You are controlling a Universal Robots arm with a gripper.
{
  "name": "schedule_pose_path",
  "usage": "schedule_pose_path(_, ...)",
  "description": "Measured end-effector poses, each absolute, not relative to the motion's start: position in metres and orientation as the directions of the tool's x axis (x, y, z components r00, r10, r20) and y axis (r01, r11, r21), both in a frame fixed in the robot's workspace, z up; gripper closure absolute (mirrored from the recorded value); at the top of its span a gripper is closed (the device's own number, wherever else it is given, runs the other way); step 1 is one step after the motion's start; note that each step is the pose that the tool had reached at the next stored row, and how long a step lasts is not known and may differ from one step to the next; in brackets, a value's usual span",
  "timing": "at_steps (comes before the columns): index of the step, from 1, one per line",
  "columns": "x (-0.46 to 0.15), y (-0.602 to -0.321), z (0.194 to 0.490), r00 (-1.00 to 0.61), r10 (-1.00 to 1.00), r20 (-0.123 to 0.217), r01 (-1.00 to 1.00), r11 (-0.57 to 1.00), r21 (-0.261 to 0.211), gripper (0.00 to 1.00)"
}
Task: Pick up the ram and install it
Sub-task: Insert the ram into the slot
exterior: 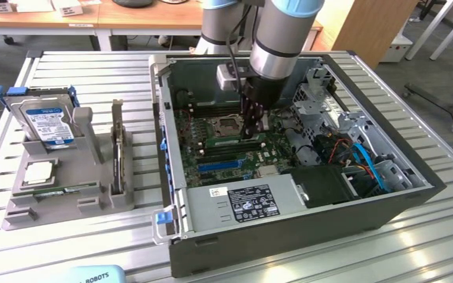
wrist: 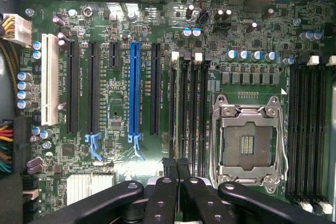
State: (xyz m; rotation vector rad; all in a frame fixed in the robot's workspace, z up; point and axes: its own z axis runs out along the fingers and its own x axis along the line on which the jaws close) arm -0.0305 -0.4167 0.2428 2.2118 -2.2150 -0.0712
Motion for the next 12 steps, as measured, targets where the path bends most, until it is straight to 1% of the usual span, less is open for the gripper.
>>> schedule_pose_path(12,-0.0305,-0.4161,0.2396,-0.002,-1.0,-0.025,-0.999,0.001,0.04,0.88)
